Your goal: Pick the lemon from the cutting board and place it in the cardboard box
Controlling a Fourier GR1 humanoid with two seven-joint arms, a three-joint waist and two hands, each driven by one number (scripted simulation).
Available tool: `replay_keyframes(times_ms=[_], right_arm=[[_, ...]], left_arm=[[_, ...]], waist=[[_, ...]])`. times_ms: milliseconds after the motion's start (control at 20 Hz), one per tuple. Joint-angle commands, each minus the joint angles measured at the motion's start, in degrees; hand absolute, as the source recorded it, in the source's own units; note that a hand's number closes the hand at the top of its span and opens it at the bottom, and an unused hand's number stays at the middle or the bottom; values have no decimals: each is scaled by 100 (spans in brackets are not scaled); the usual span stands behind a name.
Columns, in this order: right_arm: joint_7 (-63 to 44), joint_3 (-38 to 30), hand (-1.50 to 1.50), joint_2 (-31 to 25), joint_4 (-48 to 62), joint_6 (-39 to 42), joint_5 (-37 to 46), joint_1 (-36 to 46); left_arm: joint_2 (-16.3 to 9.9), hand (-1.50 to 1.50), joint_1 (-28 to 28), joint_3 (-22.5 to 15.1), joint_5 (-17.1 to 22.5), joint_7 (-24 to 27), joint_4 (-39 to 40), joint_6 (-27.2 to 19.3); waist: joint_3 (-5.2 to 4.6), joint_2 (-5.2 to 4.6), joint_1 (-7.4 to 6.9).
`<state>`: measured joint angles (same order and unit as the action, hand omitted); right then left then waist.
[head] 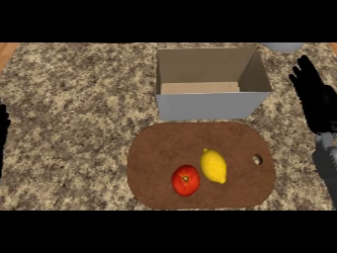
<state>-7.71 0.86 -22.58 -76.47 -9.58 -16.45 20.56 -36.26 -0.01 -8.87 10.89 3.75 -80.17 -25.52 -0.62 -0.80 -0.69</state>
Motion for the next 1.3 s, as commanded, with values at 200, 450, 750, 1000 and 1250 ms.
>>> replay_keyframes(times_ms=[200, 450, 750, 1000, 1250], right_arm=[[-43, 1788, -150, 605, -780, -405, 1404, -778], [394, 2372, -150, -704, -574, -832, 3506, -785], [-64, 3445, -150, -1179, -1333, -1560, 5753, -1275], [-1818, 3875, -150, -1466, -2988, -669, 6858, -1496], [-3368, 4356, -150, -1478, -4636, 996, 6934, -1938]], left_arm=[[637, 0, -623, -1105, 7, 212, -658, 1064], [748, 0, -743, -1227, 181, 52, -670, 1284], [892, 0, -887, -1428, 238, -257, -846, 1415], [913, 0, -1018, -1428, 239, -456, -906, 1442], [1011, 0, -972, -1501, 151, -329, -870, 1494]], waist=[[39, 134, 365], [-34, 172, 602], [22, 236, 522], [11, 267, 541], [28, 175, 334]])
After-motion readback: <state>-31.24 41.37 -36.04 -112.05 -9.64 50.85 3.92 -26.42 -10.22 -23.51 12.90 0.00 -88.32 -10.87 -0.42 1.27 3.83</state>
